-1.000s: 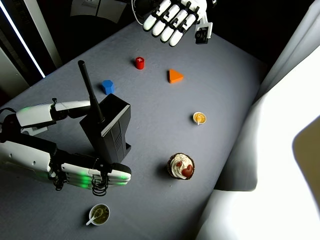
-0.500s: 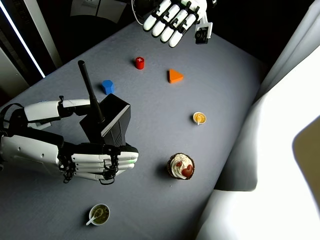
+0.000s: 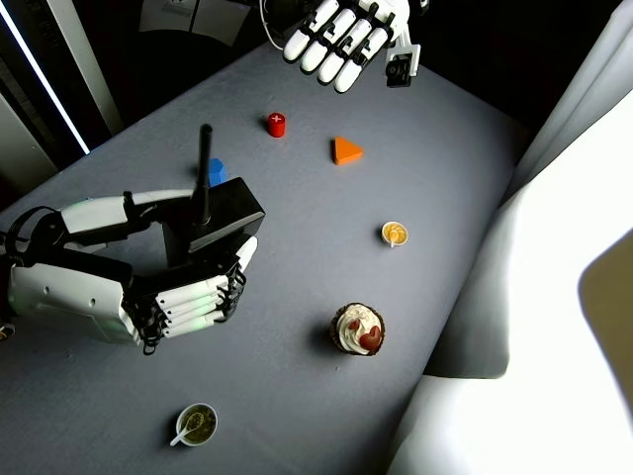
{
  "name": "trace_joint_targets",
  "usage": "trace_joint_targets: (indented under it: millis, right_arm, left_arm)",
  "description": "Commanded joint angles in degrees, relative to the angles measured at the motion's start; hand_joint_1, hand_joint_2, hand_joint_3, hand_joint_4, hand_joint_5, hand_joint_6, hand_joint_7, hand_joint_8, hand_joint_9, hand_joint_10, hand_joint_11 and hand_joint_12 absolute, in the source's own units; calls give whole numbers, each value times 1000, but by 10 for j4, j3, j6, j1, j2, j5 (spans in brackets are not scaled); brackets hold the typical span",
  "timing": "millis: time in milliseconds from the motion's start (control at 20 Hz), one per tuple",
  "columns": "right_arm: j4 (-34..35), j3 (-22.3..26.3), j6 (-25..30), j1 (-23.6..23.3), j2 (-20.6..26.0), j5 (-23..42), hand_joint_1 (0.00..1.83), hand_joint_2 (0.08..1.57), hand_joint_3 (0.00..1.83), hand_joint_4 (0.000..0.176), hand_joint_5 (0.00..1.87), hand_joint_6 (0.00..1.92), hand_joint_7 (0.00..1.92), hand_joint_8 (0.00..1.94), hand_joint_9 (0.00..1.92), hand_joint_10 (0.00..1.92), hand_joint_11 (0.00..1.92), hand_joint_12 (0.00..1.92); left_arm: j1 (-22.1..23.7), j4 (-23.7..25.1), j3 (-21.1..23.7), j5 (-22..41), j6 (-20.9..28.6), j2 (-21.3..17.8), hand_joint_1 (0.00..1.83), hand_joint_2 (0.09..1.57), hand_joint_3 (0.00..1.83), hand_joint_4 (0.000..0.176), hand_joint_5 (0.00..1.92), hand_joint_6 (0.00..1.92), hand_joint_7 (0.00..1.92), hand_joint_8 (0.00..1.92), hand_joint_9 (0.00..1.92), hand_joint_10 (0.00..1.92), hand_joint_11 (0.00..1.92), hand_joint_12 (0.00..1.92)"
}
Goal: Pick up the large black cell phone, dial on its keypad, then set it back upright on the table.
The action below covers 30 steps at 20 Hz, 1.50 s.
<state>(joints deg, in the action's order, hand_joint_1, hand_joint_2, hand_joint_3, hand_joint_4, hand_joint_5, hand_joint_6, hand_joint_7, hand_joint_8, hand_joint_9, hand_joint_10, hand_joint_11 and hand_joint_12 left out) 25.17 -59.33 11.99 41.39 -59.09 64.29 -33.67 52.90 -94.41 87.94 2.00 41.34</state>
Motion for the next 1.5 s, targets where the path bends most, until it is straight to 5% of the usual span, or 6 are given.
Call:
trace_joint_targets:
  millis: [0,500,1200,1250,1300,1450]
  right_arm:
    - [-10,-3,12,-7,6,75,1491,1092,0,0,1022,712,1000,915,948,1070,830,1589]
    - [-60,-15,46,-39,35,74,1482,1148,0,0,935,829,855,1169,819,1255,761,1698]
    - [-118,-12,139,-53,105,87,1483,1128,0,0,981,790,852,1105,849,1227,809,1620]
    - [-119,-10,142,-53,110,87,1482,1134,1,0,944,828,855,1099,847,1245,797,1657]
    - [-121,-9,145,-53,113,88,1485,1128,0,0,941,822,878,1078,871,1205,809,1650]
    - [-144,-9,169,-55,124,94,1489,1111,1,0,970,763,918,1028,898,1162,844,1600]
  left_arm:
    - [16,-55,-1,46,3,1,0,1112,3,0,138,5,125,3,113,1,0,286]
    - [16,-56,-2,45,3,1,0,1167,2,0,85,1,73,2,59,2,0,159]
    - [29,-20,-3,6,-8,4,1070,1244,0,114,247,1,668,16,542,899,287,1474]
    - [33,-19,-3,8,-8,4,1233,1271,11,135,213,3,647,1211,481,1358,251,1736]
    - [36,-16,-3,9,-8,4,1270,1286,10,126,137,2,632,1521,616,1808,475,1884]
    - [38,-3,-3,5,-7,6,1304,1268,0,175,138,4,672,1562,760,1921,586,1921]
